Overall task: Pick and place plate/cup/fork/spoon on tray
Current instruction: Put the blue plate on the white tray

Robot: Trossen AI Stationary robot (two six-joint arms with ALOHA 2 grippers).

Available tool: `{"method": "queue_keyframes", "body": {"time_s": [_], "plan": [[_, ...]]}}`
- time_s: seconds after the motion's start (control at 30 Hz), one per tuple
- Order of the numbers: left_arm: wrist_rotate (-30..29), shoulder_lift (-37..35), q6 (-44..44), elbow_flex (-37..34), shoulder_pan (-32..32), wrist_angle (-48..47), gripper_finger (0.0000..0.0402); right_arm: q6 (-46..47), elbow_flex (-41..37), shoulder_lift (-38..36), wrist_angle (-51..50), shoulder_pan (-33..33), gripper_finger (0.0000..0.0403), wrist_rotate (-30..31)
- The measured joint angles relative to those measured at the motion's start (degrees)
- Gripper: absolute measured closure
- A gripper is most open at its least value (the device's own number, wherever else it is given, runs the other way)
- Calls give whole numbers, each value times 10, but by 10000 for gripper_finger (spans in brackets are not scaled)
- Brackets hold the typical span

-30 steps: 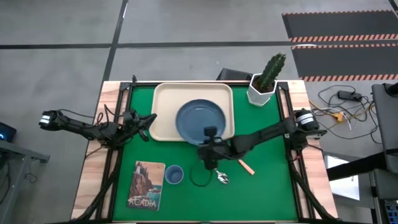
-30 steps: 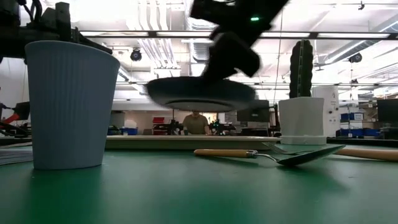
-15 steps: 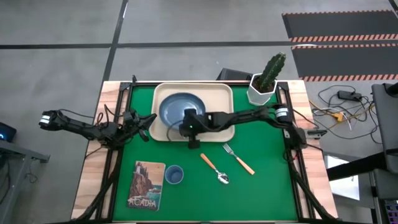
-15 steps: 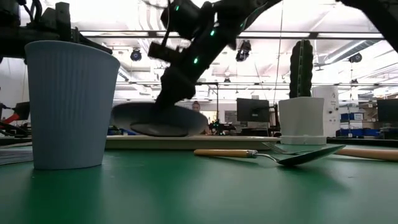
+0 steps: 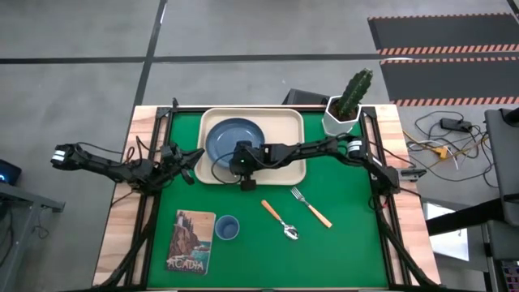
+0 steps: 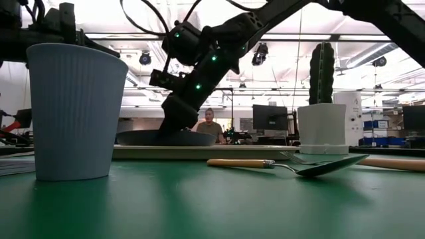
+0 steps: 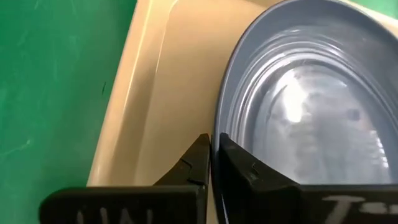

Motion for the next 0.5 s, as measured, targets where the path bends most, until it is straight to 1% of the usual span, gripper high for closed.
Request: {"method": "queue_keyframes", "body": {"time_s": [0.1,0.33,0.5], "plan": [[0,0,0,0,0,0,402,6,0,-2,0,-3,365,-2],[0,0,0,0,0,0,402,29,0,-5,-1,-5,294,-8],[0,0,0,0,0,0,402,52,-1,-30,-26,-2,261,-8]]}}
